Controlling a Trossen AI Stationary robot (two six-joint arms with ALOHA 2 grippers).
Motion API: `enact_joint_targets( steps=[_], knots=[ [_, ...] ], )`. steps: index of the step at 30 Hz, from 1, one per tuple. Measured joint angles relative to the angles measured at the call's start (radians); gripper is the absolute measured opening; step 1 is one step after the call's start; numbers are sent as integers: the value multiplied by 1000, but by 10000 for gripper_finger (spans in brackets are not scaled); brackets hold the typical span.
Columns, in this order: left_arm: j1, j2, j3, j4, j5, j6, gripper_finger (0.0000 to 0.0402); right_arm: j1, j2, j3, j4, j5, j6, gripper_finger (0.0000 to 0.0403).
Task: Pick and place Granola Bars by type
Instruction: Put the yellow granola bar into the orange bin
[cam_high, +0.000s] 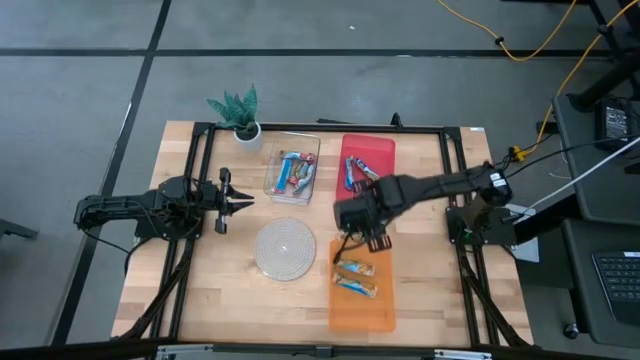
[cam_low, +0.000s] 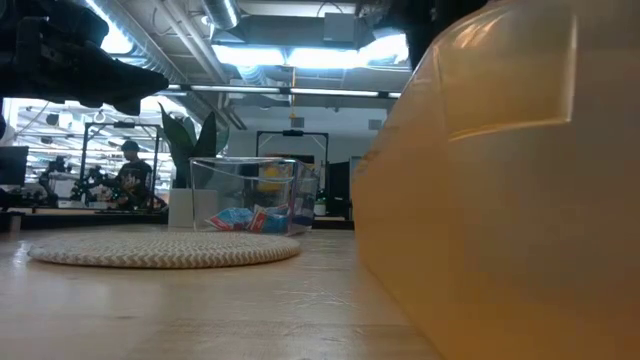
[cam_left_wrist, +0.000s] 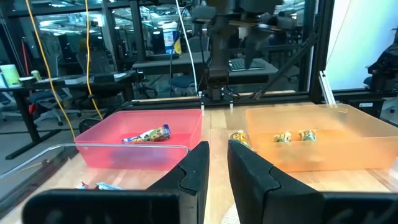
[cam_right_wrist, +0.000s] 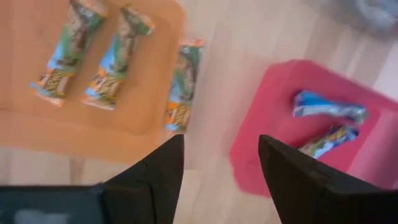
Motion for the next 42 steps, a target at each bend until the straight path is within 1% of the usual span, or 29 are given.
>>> enact_joint_targets(
  steps=[5, 8, 11, 15, 18, 21, 24, 27, 29, 33, 42],
  knots=[
    [0, 0, 0, 0, 0, 0, 55, -111, -26, -110, 122, -134, -169, 207],
    [0, 0, 0, 0, 0, 0, 55, -151, -27, -175, 163, -200, -245, 207],
    [0, 0, 0, 0, 0, 0, 55, -162, -27, -236, 204, -241, -316, 207],
    [0, 0, 0, 0, 0, 0, 55, -161, -27, -306, 248, -253, -379, 207],
    [0, 0, 0, 0, 0, 0, 55, -162, -26, -370, 308, -305, -417, 207],
    [0, 0, 0, 0, 0, 0, 55, -161, -26, -420, 356, -305, -420, 207],
    [0, 0, 0, 0, 0, 0, 55, -161, -26, -459, 396, -255, -422, 207],
    [0, 0, 0, 0, 0, 0, 55, -163, -26, -484, 417, -252, -427, 207],
    [0, 0, 0, 0, 0, 0, 55, -162, -26, -498, 441, -263, -432, 207],
    [0, 0, 0, 0, 0, 0, 55, -162, -26, -525, 485, -316, -437, 207],
    [0, 0, 0, 0, 0, 0, 55, -162, -26, -606, 566, -326, -446, 207]
  ],
)
